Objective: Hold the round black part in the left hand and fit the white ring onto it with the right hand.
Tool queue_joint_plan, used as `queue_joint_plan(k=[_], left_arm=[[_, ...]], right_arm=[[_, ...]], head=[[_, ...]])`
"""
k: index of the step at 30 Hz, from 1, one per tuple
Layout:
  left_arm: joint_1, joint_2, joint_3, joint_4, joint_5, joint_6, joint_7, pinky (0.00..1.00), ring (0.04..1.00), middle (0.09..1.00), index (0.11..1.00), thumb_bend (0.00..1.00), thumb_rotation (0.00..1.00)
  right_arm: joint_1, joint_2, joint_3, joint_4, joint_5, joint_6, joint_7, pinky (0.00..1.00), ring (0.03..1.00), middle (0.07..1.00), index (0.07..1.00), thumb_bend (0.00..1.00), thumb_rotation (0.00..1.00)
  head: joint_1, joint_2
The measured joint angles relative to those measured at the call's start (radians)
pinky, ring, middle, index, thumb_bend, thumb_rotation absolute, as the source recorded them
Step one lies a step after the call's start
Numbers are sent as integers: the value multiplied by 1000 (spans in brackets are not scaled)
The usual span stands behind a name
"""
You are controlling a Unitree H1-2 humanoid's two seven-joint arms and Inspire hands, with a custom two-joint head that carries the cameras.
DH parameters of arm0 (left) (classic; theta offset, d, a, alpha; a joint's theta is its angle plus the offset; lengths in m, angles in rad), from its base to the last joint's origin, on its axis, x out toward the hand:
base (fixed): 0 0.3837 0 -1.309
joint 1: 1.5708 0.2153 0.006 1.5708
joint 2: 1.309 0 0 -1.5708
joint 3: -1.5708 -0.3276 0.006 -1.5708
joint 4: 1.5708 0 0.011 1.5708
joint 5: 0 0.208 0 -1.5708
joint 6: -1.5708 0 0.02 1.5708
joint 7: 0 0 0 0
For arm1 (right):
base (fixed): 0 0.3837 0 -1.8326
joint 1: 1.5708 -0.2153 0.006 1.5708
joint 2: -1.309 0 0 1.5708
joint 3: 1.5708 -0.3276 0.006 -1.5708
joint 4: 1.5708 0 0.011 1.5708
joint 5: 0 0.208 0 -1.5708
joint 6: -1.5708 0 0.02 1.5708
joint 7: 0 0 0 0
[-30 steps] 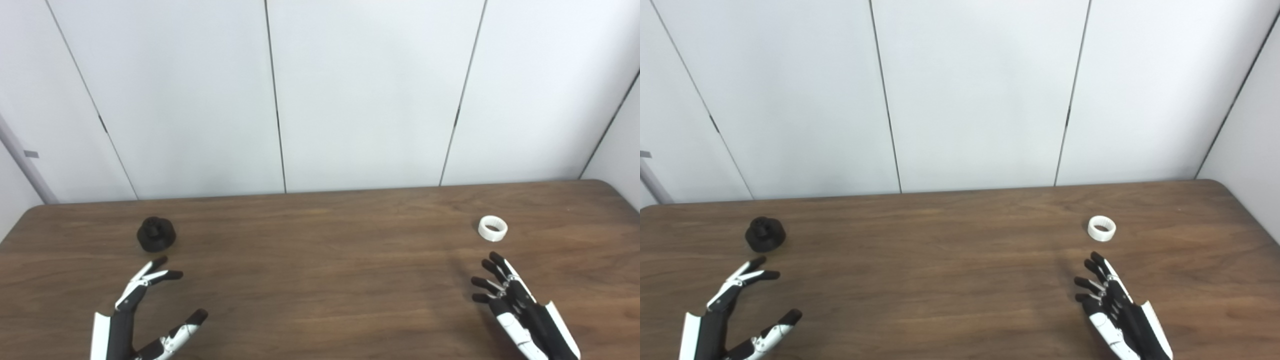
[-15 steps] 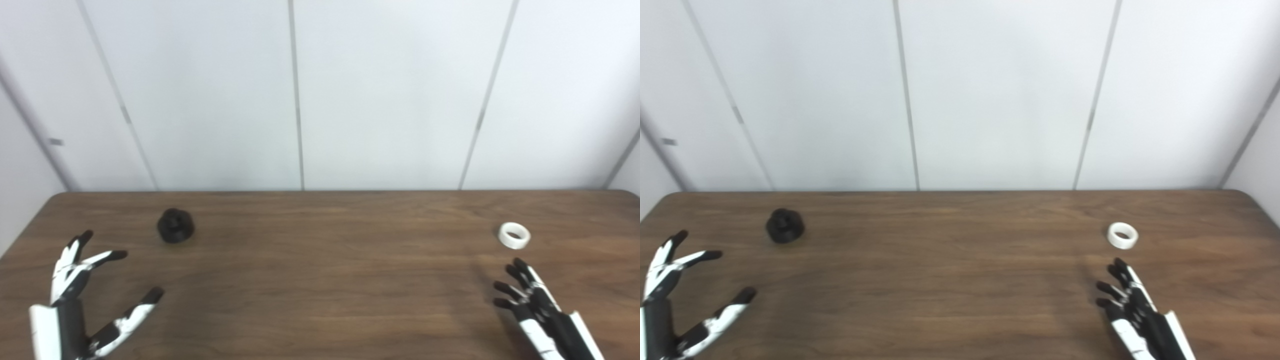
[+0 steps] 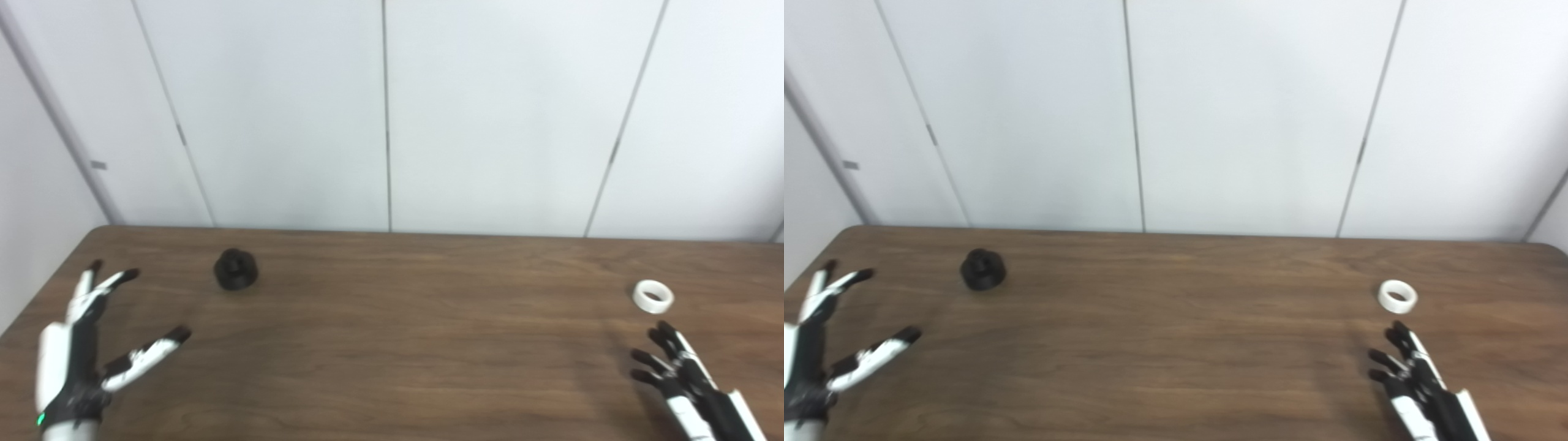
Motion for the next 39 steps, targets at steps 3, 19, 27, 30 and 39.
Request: queue_joint_plan(k=[3, 19, 27, 30, 39], left_arm=[[-17, 17, 1, -14, -59, 78, -67, 1000, 1000, 1000, 838, 1000, 519], [-131, 78, -63, -22, -108, 338, -261, 1000, 1000, 1000, 855, 1000, 495], [-176, 80, -106, 31, 5, 397, -246, 1000, 1000, 1000, 870, 1000, 519], [-183, 86, -119, 60, 29, 402, -246, 1000, 1000, 1000, 879, 1000, 513], [-254, 104, -184, 92, 112, 437, -250, 1000, 1000, 1000, 887, 1000, 505]], right_arm=[[-5, -4, -9, 8, 5, 0, 4, 796, 863, 959, 985, 421, 772], [-45, -77, -44, 104, 57, -18, 63, 828, 891, 978, 1000, 508, 830], [-54, -91, -51, 124, 11, -41, 49, 733, 814, 932, 935, 531, 833], [-55, -91, -55, 127, 7, -42, 47, 726, 812, 927, 925, 528, 814], [-58, -97, -66, 139, 10, -42, 52, 743, 816, 927, 929, 548, 816]], head=[[20, 0], [186, -15], [236, -25], [258, -25], [284, -23]])
